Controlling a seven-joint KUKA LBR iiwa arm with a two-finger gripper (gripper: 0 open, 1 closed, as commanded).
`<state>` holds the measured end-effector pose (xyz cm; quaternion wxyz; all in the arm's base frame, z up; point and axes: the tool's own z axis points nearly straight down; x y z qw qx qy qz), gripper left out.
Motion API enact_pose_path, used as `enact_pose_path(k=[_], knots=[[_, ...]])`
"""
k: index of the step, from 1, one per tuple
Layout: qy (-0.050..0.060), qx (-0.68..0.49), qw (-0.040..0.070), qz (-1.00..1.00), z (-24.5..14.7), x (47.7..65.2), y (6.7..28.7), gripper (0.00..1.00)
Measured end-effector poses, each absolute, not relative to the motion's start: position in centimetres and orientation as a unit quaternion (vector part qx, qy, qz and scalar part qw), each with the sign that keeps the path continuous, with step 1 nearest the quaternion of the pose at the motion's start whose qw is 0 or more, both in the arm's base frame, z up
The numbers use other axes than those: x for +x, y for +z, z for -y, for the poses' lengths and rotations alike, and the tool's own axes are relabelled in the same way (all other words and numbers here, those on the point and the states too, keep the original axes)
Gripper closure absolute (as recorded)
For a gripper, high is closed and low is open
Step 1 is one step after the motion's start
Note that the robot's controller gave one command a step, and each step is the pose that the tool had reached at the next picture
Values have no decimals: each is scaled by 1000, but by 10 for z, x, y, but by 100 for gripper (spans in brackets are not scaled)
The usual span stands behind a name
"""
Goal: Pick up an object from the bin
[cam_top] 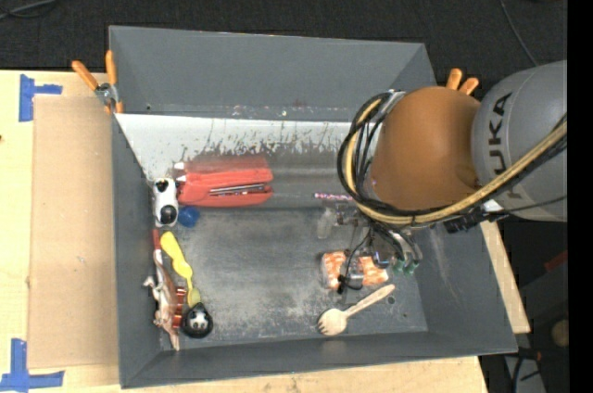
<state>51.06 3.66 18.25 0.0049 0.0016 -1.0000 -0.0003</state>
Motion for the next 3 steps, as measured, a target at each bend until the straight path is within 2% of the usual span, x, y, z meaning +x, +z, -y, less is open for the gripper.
enact_pose_path(k=[1, 2, 3], knots=[[0, 1, 1, 1000, -36, 512, 187, 0], [-1, 58, 1, 998, -12, 512, 177, 0], [-1, 45, 2, 999, 20, 511, 159, 0]])
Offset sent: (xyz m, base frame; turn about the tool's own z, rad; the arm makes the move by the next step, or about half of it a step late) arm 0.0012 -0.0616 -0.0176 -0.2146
